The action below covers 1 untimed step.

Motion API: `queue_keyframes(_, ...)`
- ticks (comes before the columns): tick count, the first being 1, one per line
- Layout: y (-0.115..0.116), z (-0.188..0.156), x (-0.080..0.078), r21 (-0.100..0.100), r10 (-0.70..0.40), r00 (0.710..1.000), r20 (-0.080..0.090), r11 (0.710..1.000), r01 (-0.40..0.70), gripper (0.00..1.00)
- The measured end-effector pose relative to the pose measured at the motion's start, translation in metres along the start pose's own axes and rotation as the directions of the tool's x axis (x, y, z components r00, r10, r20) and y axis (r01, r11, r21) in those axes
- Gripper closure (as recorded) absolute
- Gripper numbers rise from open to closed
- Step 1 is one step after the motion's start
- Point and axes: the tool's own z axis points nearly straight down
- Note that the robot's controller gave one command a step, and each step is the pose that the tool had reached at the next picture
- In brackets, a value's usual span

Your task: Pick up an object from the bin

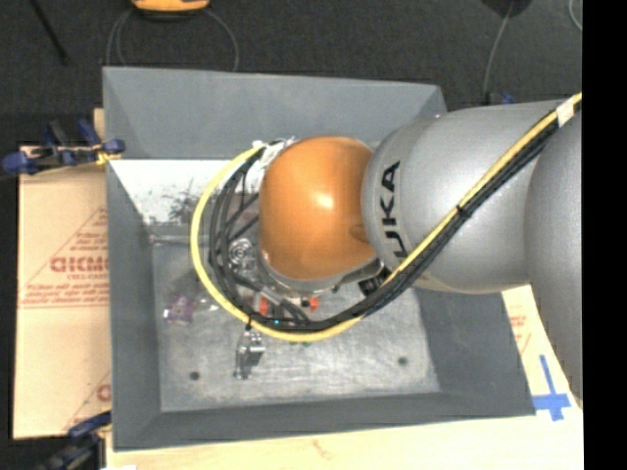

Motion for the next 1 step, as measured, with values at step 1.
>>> queue_keyframes(1,0.0600,0.1261,-0.0916,-0.002,-0.179,0.984,0.019,0.984,0.179,0.00)
